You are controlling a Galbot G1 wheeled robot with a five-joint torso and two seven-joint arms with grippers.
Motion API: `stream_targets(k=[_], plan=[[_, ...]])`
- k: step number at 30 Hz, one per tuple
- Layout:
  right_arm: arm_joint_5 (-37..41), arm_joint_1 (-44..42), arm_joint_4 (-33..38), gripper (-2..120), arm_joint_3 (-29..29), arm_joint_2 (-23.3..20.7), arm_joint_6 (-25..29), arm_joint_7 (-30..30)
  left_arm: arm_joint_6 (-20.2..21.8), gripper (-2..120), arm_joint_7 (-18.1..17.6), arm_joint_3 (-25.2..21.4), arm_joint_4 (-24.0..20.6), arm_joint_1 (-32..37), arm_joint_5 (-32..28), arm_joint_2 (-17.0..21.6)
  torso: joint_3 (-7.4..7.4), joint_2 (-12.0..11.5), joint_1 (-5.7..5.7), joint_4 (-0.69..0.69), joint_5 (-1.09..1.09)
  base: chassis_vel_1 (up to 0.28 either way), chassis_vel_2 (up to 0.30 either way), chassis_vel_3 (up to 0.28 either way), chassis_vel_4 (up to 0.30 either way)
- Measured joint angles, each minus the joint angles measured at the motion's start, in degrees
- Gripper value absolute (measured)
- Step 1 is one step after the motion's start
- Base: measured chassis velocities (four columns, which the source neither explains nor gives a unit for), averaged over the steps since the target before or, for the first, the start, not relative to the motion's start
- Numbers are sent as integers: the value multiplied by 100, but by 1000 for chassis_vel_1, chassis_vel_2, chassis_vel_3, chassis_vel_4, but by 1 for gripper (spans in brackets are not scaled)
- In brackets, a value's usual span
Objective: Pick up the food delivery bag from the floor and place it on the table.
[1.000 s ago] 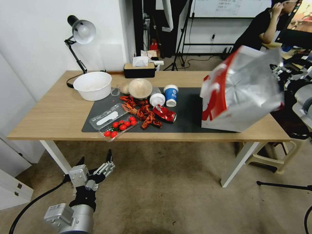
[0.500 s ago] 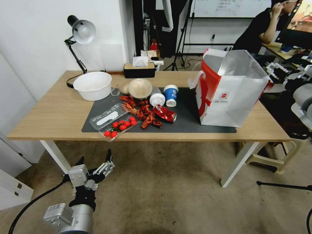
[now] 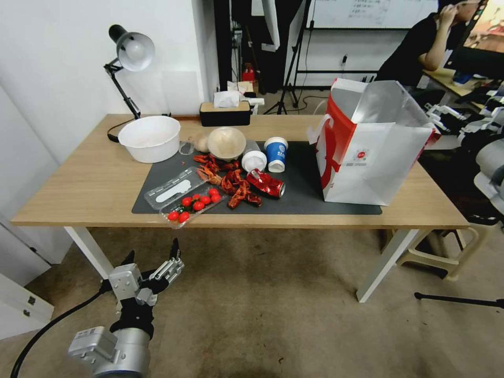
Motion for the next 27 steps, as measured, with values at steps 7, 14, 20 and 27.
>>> stream_targets(k=[7, 14, 20, 27], plan=[[-939, -605, 411, 100, 326, 100, 371, -633, -55, 100, -49, 9, -69, 19, 14, -28, 0, 0, 0, 0, 0, 0, 0, 0, 0], [-2004, -1247, 828, 100, 431, 494, 1289, -1302, -197, 100, 41, -25, -129, 93, 69, -65, 0, 0, 0, 0, -1, 0, 0, 0, 0], [-2675, -1862, 1254, 100, 476, 921, 1953, -1681, -260, 100, 149, -29, -157, 106, 151, -140, 0, 0, 0, 0, -1, 0, 0, 0, 0], [-3939, -2788, 1730, 100, 420, 1628, 2814, -1928, -318, 100, 321, -116, -176, 87, 236, -162, 0, 0, 0, -1, 0, 0, 0, 0, 0]])
